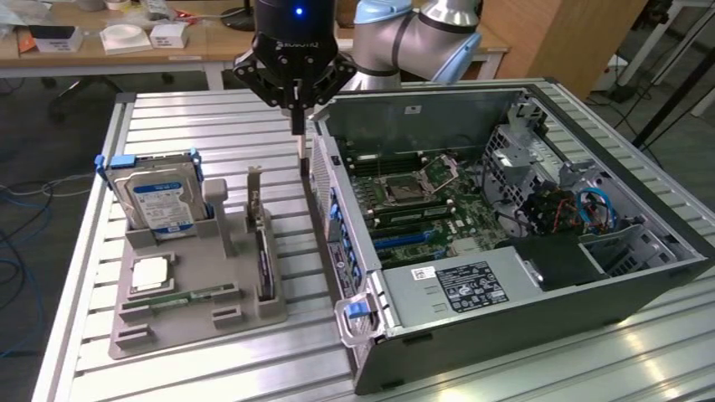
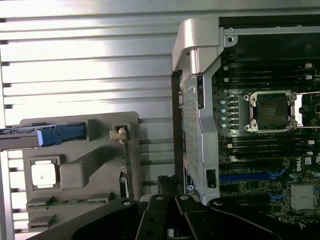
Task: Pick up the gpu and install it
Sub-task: 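Reach for the gpu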
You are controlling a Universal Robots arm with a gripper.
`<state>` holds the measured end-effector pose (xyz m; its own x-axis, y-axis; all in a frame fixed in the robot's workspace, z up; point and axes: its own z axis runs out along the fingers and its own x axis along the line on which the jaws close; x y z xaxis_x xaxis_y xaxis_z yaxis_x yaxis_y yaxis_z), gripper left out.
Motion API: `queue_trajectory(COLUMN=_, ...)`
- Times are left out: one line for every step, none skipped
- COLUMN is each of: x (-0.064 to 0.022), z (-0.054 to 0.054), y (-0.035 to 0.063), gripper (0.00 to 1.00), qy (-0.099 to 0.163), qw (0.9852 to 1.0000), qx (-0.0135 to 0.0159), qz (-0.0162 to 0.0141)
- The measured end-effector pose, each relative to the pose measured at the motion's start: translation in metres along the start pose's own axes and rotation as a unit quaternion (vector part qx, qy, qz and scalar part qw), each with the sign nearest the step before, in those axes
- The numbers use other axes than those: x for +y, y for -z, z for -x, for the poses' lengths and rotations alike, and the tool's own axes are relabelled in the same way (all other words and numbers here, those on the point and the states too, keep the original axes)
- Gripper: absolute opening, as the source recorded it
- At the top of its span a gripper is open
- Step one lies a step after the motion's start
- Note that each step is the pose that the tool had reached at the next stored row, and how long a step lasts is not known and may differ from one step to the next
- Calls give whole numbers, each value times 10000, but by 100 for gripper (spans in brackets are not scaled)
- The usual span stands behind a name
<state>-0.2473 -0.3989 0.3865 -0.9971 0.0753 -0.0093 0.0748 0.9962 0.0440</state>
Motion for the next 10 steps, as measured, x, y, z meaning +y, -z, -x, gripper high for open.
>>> queue_trajectory(x=-1, z=-9, y=-1, gripper=11, qy=0, qw=10000, qx=1, qz=0)
queue_trajectory(x=-1, z=-19, y=-1, gripper=11, qy=0, qw=10000, qx=1, qz=0)
queue_trajectory(x=-2, z=-28, y=-2, gripper=11, qy=0, qw=10000, qx=2, qz=0)
queue_trajectory(x=-3, z=-37, y=-2, gripper=11, qy=0, qw=10000, qx=3, qz=0)
queue_trajectory(x=-4, z=-47, y=-3, gripper=11, qy=0, qw=10000, qx=4, qz=0)
queue_trajectory(x=-4, z=-56, y=-3, gripper=11, qy=-1, qw=10000, qx=5, qz=0)
queue_trajectory(x=-5, z=-65, y=-3, gripper=11, qy=0, qw=10000, qx=5, qz=0)
queue_trajectory(x=-6, z=-74, y=-4, gripper=11, qy=0, qw=10000, qx=6, qz=0)
queue_trajectory(x=-6, z=-83, y=-4, gripper=11, qy=-1, qw=10000, qx=7, qz=0)
queue_trajectory(x=-7, z=-92, y=-5, gripper=11, qy=-1, qw=10000, qx=7, qz=0)
